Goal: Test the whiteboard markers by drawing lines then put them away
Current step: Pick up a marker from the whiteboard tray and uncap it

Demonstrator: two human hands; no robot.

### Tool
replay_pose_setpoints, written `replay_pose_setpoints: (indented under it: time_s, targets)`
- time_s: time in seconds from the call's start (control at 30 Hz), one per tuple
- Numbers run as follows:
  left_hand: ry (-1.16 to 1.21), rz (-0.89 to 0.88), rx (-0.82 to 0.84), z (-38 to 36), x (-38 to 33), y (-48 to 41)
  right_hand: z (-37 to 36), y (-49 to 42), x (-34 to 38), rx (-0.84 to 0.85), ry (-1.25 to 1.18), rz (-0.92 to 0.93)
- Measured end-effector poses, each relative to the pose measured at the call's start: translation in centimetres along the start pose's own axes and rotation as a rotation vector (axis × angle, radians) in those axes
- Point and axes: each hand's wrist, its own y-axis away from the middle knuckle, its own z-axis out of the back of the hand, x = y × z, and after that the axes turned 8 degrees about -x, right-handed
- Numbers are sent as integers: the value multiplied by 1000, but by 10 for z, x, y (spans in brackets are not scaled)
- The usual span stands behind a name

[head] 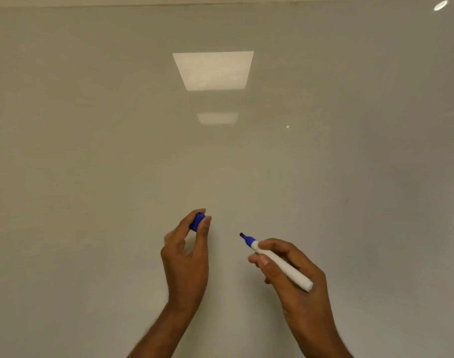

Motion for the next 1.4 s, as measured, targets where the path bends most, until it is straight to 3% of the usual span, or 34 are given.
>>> replay_pose_setpoints:
  time_s: [0.2,0.33,1.0,1.2,1.4]
  targets:
    - [412,599,122,38,-15,20,-31,34,-8,169,-35,-80]
    - [625,809,114,52,-21,24,-44,47,-13,210,-47,-112]
    - [629,931,43,93,4,53,-90,81,-37,133,-122,-203]
    - [394,831,118,125,21,55,-93,96,-47,178,-79,-287]
    - [64,665,153,172,41,79,-96,129,-74,345,212,-316]
